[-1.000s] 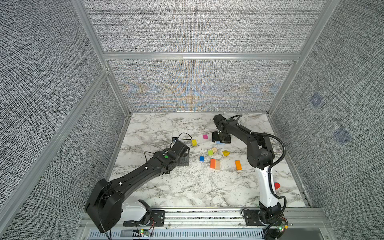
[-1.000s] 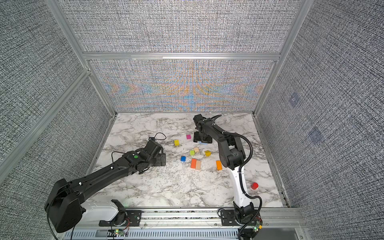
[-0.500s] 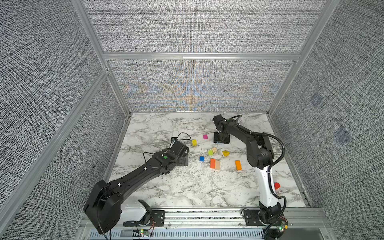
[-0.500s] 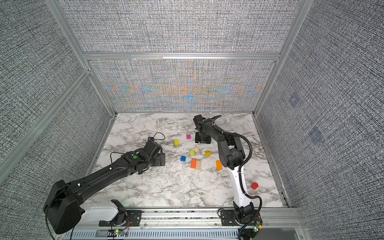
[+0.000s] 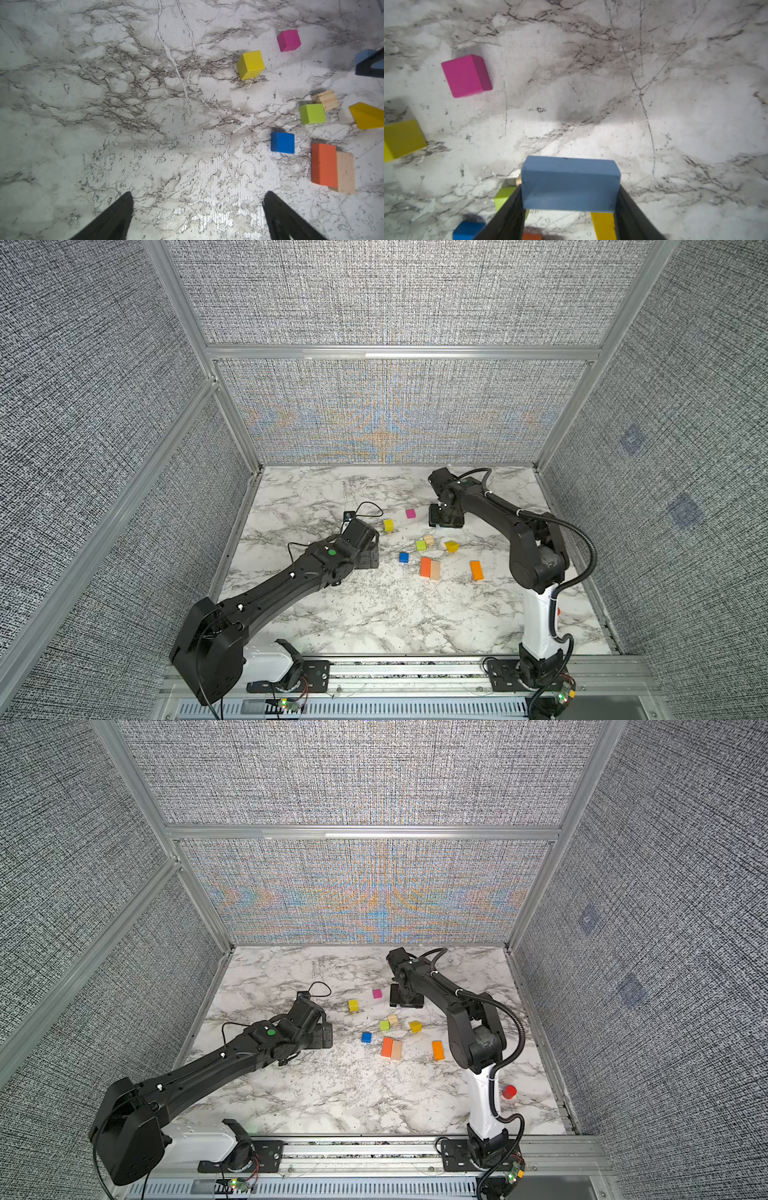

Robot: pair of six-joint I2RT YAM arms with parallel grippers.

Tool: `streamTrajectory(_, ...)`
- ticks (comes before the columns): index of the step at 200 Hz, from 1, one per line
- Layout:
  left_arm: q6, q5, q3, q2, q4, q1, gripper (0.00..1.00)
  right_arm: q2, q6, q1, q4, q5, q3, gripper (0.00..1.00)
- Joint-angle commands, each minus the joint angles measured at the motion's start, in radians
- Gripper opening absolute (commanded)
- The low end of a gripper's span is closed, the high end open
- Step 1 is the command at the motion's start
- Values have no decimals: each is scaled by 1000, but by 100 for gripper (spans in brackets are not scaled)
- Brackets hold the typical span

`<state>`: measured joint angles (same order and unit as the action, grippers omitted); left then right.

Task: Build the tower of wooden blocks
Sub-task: 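Lift the light blue block with the right gripper, then lower the light blue block against the red-orange and beech blocks, release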

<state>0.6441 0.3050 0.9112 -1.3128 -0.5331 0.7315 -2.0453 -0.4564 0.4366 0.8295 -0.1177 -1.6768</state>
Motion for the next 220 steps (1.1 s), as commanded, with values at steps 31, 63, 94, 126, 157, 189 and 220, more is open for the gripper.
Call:
streamTrajectory(31, 25, 22, -47, 41, 12, -1, 98, 128, -37, 56, -8, 29, 127, 56)
streamTrajectory(63, 35, 28, -86, 65, 26, -1, 98, 195, -89, 100, -41, 21, 220, 56)
streamTrajectory(94, 41, 30, -121, 90, 38, -1, 98, 225, -144, 155, -26, 1, 254, 55)
streamTrajectory(126, 40, 30, -142, 99, 57, -1, 98, 241, -194, 202, -30, -14, 286, 56)
streamTrajectory(157, 35, 24, -149, 84, 69, -1, 98, 257, -260, 228, -61, -12, 342, 56)
streamTrajectory(189, 27, 20, -167, 81, 90, 0, 98, 242, -286, 251, -63, -10, 363, 56)
streamTrajectory(220, 25, 11, -167, 73, 101, -1, 98, 236, -312, 267, -74, -8, 391, 56)
